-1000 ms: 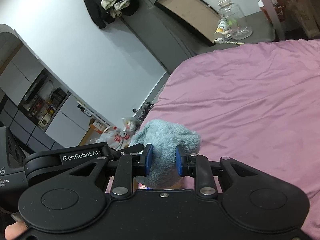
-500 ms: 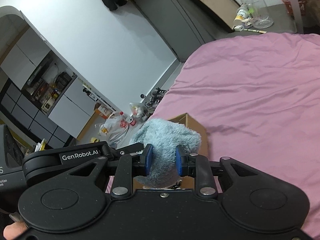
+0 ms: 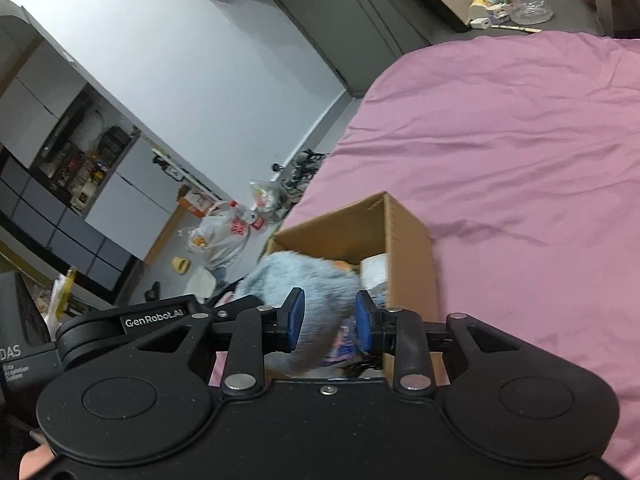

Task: Organize soft objects

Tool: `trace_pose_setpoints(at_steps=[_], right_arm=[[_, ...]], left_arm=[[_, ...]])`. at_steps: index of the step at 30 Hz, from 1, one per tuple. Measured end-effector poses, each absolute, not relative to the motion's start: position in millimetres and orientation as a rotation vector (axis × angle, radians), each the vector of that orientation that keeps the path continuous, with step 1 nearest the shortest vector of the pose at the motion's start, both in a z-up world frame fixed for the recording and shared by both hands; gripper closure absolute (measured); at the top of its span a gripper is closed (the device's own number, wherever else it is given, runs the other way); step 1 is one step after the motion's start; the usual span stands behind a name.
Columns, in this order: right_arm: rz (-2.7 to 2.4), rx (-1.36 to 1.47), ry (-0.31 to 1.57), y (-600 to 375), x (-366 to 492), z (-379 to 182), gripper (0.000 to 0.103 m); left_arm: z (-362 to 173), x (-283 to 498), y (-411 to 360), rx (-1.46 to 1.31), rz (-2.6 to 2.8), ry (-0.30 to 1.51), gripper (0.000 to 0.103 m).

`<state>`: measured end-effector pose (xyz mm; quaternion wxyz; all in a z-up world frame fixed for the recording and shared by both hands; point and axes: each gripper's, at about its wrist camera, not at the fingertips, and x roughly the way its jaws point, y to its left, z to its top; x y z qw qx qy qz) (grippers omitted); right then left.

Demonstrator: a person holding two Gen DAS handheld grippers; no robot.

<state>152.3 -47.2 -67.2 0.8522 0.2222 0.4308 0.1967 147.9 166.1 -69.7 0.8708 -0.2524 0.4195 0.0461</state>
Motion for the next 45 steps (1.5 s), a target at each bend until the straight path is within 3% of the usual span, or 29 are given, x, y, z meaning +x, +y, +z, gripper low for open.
trace_pose_setpoints(at_steps=[9,11,15,20,26,28,35,45], right_arm=[[0.361,0.486,0.937,-81,150,-63,0.07],[0.347,0.469,0.928,-89,146,-57,0.057],[0.306,0.415,0.898,-102,140,-46,0.051],[0.26,0.389,0.871,-121,130,-34,0.042],[0.241,0.38,0.836,-137,119,-18,0.024],[0.24,0.383,0.819,-144,112,-10,0.018],[0.24,0.357,0.782,-159,95,9,0.001],[0.246,0.318,0.763,-178,68,29,0.0]], left_arm=[[-85,162,187,-0.529,0.185,0.92,0.083],[-83,162,187,-0.53,0.189,0.915,0.082],[-75,161,182,-0.49,0.213,0.91,0.077],[-62,156,168,-0.431,0.218,0.912,0.044],[-40,144,146,-0.351,0.211,0.894,0.016],[-33,140,139,-0.319,0.207,0.893,0.012],[-6,115,115,-0.267,0.158,0.873,0.003],[27,79,97,-0.271,0.15,0.832,0.001]])
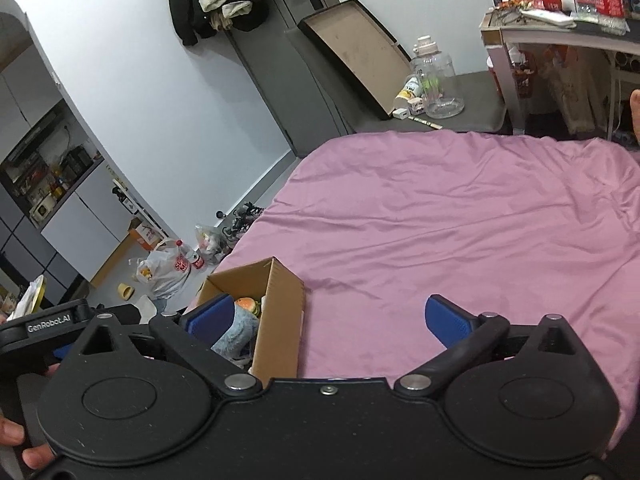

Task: Organize soft objects

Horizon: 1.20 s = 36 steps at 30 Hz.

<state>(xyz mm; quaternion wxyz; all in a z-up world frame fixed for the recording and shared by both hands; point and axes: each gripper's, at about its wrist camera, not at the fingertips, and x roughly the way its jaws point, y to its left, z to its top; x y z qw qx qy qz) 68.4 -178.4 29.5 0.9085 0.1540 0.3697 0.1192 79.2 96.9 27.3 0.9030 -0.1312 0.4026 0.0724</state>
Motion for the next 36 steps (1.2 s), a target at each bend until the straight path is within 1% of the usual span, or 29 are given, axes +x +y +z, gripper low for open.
trace_pose_setpoints(at_steps=[7,13,24,28,36], right_arm=[[0.23,0.294,0.763,-184,49,42,0.0],[0.22,0.276,0.725,-198,29,59,0.0],[0.218,0.171,0.707,-210,-1,76,0.0],[0.222,0.12,0.696,-212,-14,83,0.0],[0.243,0.084,0.7,-215,-34,85,0.0]], left_arm=[[45,58,78,-0.24,0.131,0.81,0.001],[58,39,59,-0.217,0.096,0.801,0.001],[73,2,46,-0.209,0.102,0.784,0.0],[87,-12,41,-0.19,0.113,0.745,0.0],[94,-38,30,-0.16,0.103,0.727,0.0]])
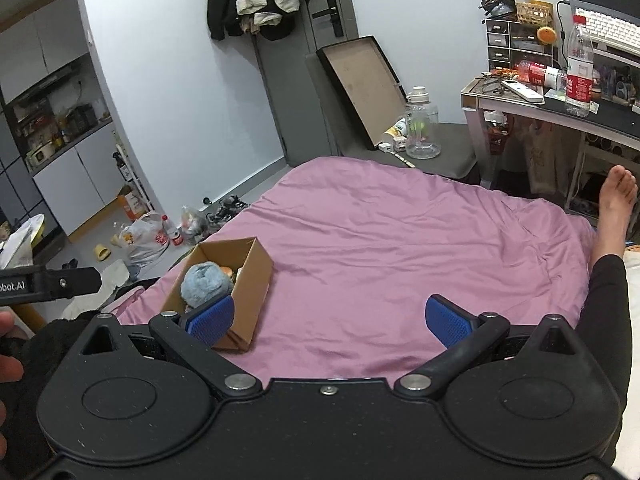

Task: Organize soft objects

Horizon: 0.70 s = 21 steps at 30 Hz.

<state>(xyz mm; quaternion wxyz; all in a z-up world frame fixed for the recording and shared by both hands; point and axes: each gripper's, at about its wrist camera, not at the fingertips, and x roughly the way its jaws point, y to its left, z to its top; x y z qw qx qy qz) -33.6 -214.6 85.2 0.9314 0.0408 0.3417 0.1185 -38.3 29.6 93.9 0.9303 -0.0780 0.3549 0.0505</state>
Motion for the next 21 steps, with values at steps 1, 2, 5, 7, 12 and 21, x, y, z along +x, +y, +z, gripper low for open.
trace_pose_setpoints(at_steps=[1,2,5,7,12,21], right_arm=[[0.246,0.079,0.696,-215,-36,85,0.0],[0.251,0.078,0.694,-215,-38,85,0.0],[0.269,0.089,0.698,-217,-43,85,0.0],[0.264,0.085,0.692,-217,-47,86,0.0],[0.259,0.084,0.687,-217,-54,88,0.0],[0.23,0.081,0.685,-216,-58,88,0.0]], left_arm=[[93,-42,29,-0.157,0.105,0.726,0.0],[91,-46,29,-0.154,0.107,0.726,0.0],[86,-56,27,-0.149,0.11,0.726,0.0],[83,-61,28,-0.153,0.114,0.729,0.0],[79,-75,28,-0.155,0.101,0.731,0.0],[80,-84,21,-0.132,0.087,0.72,0.0]])
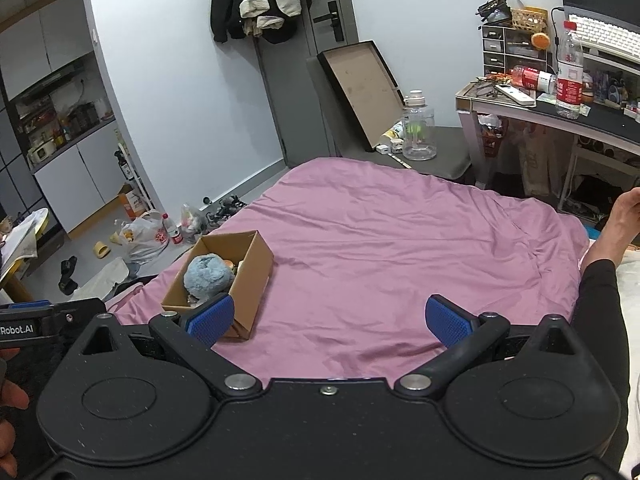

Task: Organize soft objects

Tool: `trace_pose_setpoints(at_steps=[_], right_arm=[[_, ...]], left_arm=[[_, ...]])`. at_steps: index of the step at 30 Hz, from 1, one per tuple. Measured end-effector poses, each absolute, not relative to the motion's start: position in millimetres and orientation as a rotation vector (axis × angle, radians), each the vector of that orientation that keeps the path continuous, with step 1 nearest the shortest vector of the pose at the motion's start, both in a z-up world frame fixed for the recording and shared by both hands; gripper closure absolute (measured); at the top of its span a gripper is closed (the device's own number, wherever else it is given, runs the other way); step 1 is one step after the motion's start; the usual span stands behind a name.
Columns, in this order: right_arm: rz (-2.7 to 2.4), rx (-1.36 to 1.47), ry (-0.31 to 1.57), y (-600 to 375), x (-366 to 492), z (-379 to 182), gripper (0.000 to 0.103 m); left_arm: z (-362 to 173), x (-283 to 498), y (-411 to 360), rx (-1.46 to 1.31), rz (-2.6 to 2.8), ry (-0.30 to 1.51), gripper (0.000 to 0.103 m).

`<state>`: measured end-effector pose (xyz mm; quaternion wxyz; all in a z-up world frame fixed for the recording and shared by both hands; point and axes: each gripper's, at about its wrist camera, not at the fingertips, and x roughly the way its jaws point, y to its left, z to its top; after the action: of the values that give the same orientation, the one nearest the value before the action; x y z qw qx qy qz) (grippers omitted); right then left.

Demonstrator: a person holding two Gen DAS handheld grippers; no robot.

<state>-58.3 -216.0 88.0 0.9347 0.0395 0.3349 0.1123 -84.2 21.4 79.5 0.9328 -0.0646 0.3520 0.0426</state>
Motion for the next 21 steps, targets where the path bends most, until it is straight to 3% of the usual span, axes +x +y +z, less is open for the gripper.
trace_pose_setpoints(at_steps=[21], right_arm=[[0.207,0.042,0.683,-208.9,-58.7,83.8,0.0]], left_arm=[[77.8,-81.3,23.0,-0.105,0.086,0.719,0.0]])
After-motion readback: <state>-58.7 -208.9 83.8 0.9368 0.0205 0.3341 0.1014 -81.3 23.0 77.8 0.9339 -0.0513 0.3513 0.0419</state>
